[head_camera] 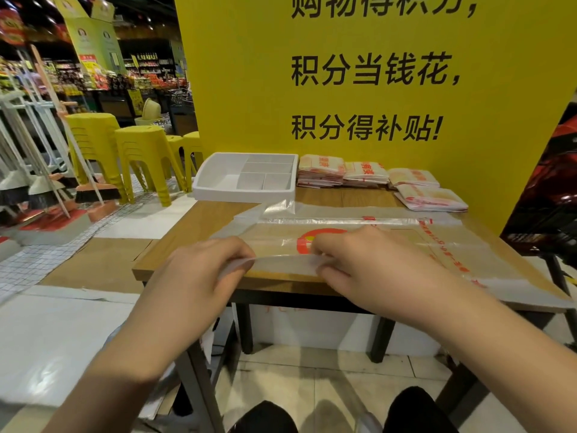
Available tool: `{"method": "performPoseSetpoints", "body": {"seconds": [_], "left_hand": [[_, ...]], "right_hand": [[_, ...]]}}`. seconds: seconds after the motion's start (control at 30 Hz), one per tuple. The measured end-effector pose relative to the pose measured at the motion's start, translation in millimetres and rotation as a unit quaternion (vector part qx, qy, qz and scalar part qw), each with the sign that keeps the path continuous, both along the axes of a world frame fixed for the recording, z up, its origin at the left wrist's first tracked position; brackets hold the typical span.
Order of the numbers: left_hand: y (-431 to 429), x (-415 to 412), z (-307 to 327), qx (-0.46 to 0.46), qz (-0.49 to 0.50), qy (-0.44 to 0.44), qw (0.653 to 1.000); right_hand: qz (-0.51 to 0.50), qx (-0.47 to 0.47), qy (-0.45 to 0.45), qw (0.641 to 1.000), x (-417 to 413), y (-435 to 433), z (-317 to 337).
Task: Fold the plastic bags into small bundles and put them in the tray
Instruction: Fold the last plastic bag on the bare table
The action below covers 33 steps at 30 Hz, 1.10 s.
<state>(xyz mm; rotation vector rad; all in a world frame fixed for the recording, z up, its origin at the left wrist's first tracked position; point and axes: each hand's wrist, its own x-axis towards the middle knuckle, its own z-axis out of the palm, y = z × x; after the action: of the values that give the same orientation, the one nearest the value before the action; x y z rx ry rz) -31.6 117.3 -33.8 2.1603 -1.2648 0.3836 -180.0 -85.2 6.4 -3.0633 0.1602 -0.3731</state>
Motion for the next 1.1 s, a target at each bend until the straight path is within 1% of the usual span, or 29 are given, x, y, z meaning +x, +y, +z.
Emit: {"method": "performPoseSetpoints", "body": {"seconds": [0.1,0.17,0.27,0.37,0.47,0.53,0.67,0.7,0.73,0.77,0.8,0.83,0.87,0.9,0.93,0.97,1.0,1.03,1.1], "left_hand": [[12.3,18.1,4.1,0.051,0.006,0.088,0.995],[21.3,32.2,11.8,0.095,0.012,0.128,0.987],[32.7,52.7,26.8,0.133,0.020,0.181,0.974],[34.2,64.2,35.5,0.117,0.009,0.232,0.966],[31.8,71.0,35.3,0.086,0.014,0.287,0.954],[32.6,76.6,32.6,0.075,0.034,0.292,0.953],[38.7,86.2,26.7,0.054,0.098,0.254,0.961],[38.4,88.3,24.6,0.046,0.120,0.234,0.964],[36.7,89.5,21.8,0.040,0.151,0.195,0.968],[34.9,89.6,18.7,0.037,0.187,0.132,0.973],[32.0,86.1,15.6,0.030,0.217,0.045,0.975],[27.4,77.5,13.7,0.022,0.223,-0.051,0.973],[21.2,63.1,13.6,0.008,0.194,-0.130,0.972],[13.5,46.3,12.7,0.005,0.132,-0.175,0.976],[5.2,28.9,9.4,0.026,0.055,-0.187,0.980],[-4.0,13.3,3.9,0.067,-0.011,-0.171,0.983],[-14.0,-0.2,-2.4,0.117,-0.045,-0.143,0.982],[-22.1,-7.5,-10.6,0.157,-0.058,-0.119,0.979],[-33.1,-9.4,-25.1,0.203,-0.046,-0.076,0.975]], "right_hand": [[-0.030,0.036,0.056,0.997,-11.1,-27.2,-1.6],[-0.047,0.065,0.084,0.993,-16.0,-44.1,3.0],[-0.078,0.102,0.101,0.986,-17.8,-60.3,9.7],[-0.101,0.089,0.115,0.984,-13.2,-68.2,10.5],[-0.120,0.054,0.114,0.985,-6.3,-72.1,9.2],[-0.130,0.041,0.112,0.984,-3.7,-74.9,10.3],[-0.132,0.071,0.129,0.980,-4.7,-82.3,12.1],[-0.135,0.073,0.124,0.980,-4.9,-84.2,10.5],[-0.137,0.074,0.115,0.981,-4.5,-86.1,8.5],[-0.138,0.073,0.107,0.982,-3.3,-87.9,6.4],[-0.139,0.071,0.102,0.982,-1.5,-89.3,4.6],[-0.139,0.067,0.101,0.983,0.2,-91.0,3.0],[-0.140,0.057,0.099,0.984,2.1,-92.7,1.4],[-0.141,0.038,0.097,0.984,4.0,-94.7,-0.7],[-0.142,0.012,0.095,0.985,5.4,-96.5,-2.8],[-0.141,-0.017,0.093,0.986,6.4,-98.3,-5.5],[-0.140,-0.039,0.090,0.985,7.1,-99.5,-8.5],[-0.140,-0.049,0.088,0.985,7.2,-99.5,-11.6],[-0.147,-0.046,0.075,0.985,5.6,-96.8,-19.7]]}}
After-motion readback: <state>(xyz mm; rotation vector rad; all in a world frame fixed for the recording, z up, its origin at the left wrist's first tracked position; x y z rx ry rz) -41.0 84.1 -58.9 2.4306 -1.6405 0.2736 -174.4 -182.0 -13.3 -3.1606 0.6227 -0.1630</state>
